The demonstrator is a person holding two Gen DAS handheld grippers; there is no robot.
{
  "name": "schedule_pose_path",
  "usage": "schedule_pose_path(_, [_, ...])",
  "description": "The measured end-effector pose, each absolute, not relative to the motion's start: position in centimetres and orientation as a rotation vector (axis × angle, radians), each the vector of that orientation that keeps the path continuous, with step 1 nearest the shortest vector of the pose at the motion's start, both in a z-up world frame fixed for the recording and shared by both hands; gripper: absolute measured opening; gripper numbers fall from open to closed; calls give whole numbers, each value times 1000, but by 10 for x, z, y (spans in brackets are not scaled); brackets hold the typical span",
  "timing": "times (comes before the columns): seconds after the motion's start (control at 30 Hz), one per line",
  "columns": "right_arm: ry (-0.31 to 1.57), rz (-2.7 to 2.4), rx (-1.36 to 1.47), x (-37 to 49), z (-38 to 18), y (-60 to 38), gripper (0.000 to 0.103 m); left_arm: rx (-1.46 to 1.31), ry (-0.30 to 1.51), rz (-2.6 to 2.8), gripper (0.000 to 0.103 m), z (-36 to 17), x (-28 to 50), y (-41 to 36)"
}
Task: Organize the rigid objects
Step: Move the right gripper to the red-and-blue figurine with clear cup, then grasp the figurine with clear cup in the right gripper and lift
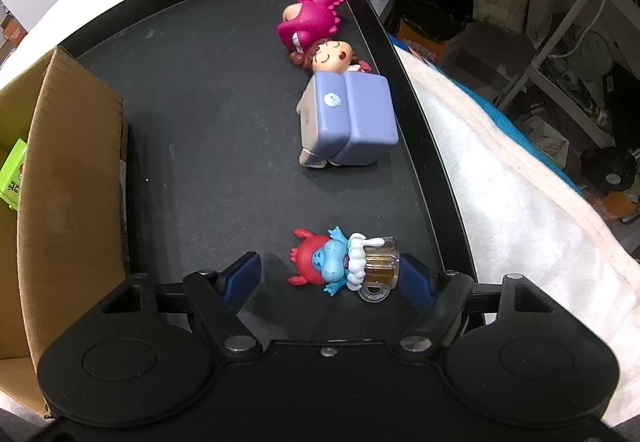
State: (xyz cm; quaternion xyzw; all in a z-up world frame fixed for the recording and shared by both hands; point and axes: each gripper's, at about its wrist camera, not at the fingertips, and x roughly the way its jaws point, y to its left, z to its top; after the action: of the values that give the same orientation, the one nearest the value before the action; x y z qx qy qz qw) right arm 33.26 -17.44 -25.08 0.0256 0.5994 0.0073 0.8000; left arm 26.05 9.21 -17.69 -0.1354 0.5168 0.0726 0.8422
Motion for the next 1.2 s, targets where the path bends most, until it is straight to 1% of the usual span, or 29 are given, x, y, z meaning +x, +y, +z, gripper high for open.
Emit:
schedule_pose_path(0.17, [1288,11,39,333,-252,-173,72,-294,1100,162,10,-181,261,93])
schedule_pose_path(0.23, [1294,5,40,334,-255,-174,68,-292,1102,161,10,-180,261,93])
schedule_pose_path(0.3, [1306,-7,40,335,-258,-174,59,-289,1103,158,10,-180,262,92])
schedule_pose_path(0.57, [1285,26,70,332,-251,-175,58,-286,1112,154,10,-181,264,92])
schedule_pose_path(0.87, [1244,64,135,329,-222,-181,58,-301,1100,157,10,-182,262,94])
schedule_pose_path(1.2, [1176,116,118,327,-185,-164,58,-314,1090,155,10,-182,260,96])
